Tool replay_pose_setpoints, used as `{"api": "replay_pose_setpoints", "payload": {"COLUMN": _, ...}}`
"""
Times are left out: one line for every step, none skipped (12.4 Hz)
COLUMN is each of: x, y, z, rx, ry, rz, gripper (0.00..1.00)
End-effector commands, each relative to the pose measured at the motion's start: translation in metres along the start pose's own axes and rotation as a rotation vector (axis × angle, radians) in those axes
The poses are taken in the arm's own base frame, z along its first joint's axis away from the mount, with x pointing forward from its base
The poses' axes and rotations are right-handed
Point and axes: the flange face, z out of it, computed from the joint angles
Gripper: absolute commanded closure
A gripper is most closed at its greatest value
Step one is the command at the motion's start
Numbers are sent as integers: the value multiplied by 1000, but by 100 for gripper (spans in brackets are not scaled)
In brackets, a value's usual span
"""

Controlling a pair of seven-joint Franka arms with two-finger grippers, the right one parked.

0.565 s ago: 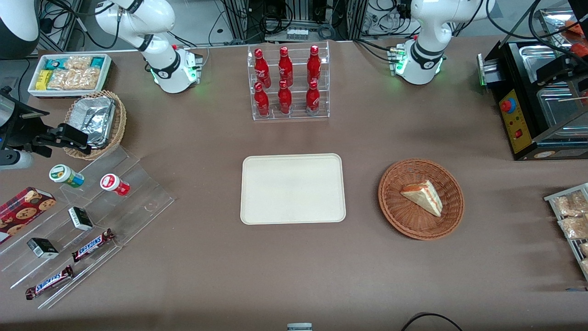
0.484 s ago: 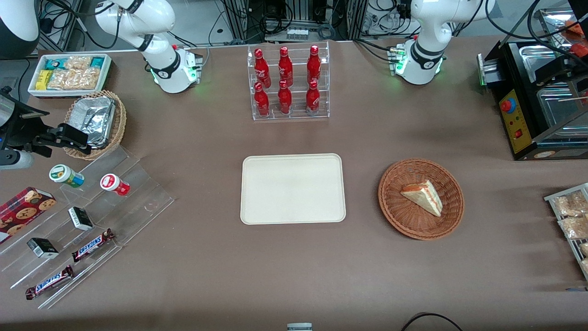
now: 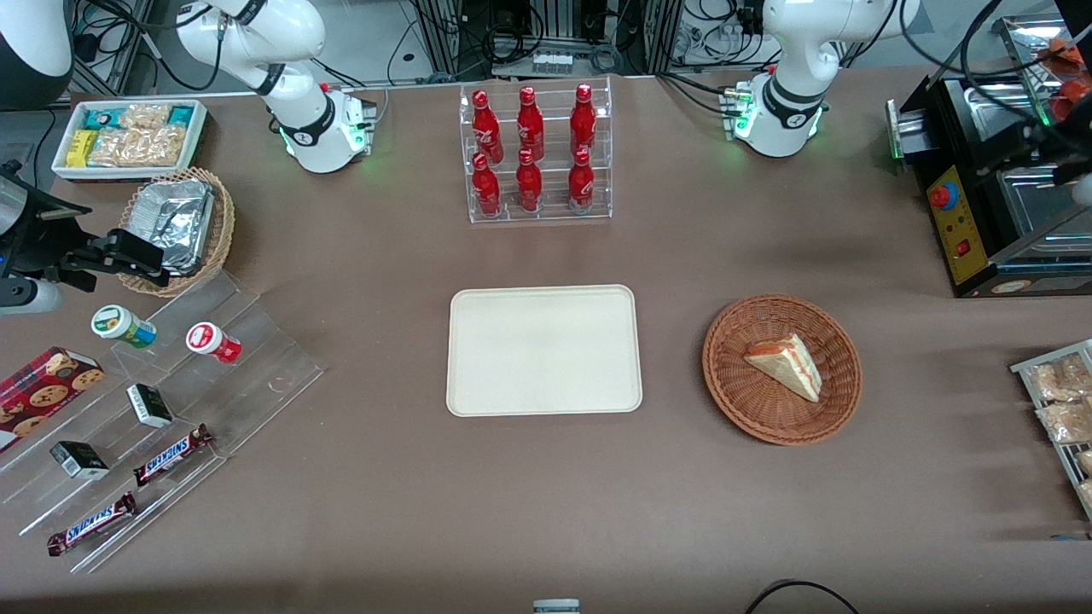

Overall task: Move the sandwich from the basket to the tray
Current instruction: 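Move the left gripper over the wrapped sandwich in the wicker basket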

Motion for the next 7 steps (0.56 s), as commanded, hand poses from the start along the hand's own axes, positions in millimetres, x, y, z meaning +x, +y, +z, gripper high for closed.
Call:
{"api": "replay_pose_setpoints", "payload": {"x": 35, "y": 5, "z": 25, "rx": -7, "ry": -9, "rz": -100, "gripper": 1}}
{"api": "replay_pose_setpoints", "payload": {"x": 50, "y": 8, "z": 36, "rx": -6, "ry": 1, "rz": -205, "gripper": 1}}
{"api": "replay_pose_setpoints", "payload": {"x": 64, "y": 13, "z": 51, "rx": -3, "ry": -5, "rz": -318, "gripper": 1}}
{"api": "replay_pose_setpoints", "payload": {"x": 78, "y": 29, "z": 68, "rx": 8, "ry": -18, "rz": -383, "gripper": 1}}
{"api": "replay_pose_setpoints", "payload": {"x": 94, "y": 39, "z": 89, "rx": 26, "ry": -34, "rz": -451, "gripper": 1}}
{"api": "replay_pose_setpoints", "payload": {"x": 105, "y": 53, "z": 101, "rx": 43, "ry": -27, "rz": -543, "gripper": 1}}
{"api": "replay_pose_setpoints", "payload": {"x": 110, "y": 55, "z": 107, "rx": 37, "ry": -4, "rz": -613, "gripper": 1}}
